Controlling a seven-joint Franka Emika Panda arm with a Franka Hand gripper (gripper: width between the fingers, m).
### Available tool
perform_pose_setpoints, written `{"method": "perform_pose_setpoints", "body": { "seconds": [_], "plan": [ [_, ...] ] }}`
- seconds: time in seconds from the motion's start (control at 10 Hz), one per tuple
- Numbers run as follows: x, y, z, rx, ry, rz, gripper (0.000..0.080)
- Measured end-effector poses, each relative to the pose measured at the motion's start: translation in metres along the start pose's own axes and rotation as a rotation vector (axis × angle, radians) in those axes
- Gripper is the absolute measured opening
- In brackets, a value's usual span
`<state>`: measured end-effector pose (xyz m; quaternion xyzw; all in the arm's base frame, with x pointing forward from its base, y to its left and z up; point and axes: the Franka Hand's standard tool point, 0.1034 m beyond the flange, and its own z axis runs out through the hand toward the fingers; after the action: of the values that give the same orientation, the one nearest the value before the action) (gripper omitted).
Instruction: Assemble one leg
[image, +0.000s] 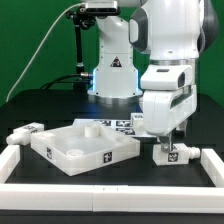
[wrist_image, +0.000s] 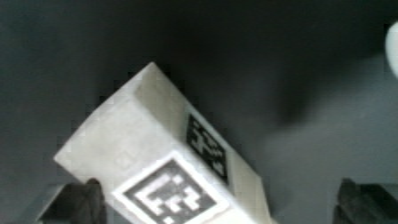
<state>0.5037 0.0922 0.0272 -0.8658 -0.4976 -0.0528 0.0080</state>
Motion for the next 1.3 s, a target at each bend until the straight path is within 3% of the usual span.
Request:
{"method": "perform_pose_setpoints", "body": {
  "seconds": [0.2, 0.5, 0.6, 0.7, 0.8, 1.2, 1.3],
  "plan": [
    [0.001, 0.008, 0.006, -0.008, 0.01, -0.002, 0.065],
    [0.003, 0.018, -0.003, -0.021, 0.014, -0.002, 0.065],
    [0.001, 0.02, 0.002, -0.022, 0.017, 0.002, 0.065],
    [0.004, 0.024, 0.003, -0.046, 0.042, 0.003, 0.0649],
    [0.005, 0.024, 0.002, -0.047, 0.042, 0.003, 0.0649],
    [0.014, 0.035, -0.003, -0.052, 0.044, 0.005, 0.0649],
    [0.018, 0.037, -0.012, -0.062, 0.049, 0.006, 0.0649]
  ]
}}
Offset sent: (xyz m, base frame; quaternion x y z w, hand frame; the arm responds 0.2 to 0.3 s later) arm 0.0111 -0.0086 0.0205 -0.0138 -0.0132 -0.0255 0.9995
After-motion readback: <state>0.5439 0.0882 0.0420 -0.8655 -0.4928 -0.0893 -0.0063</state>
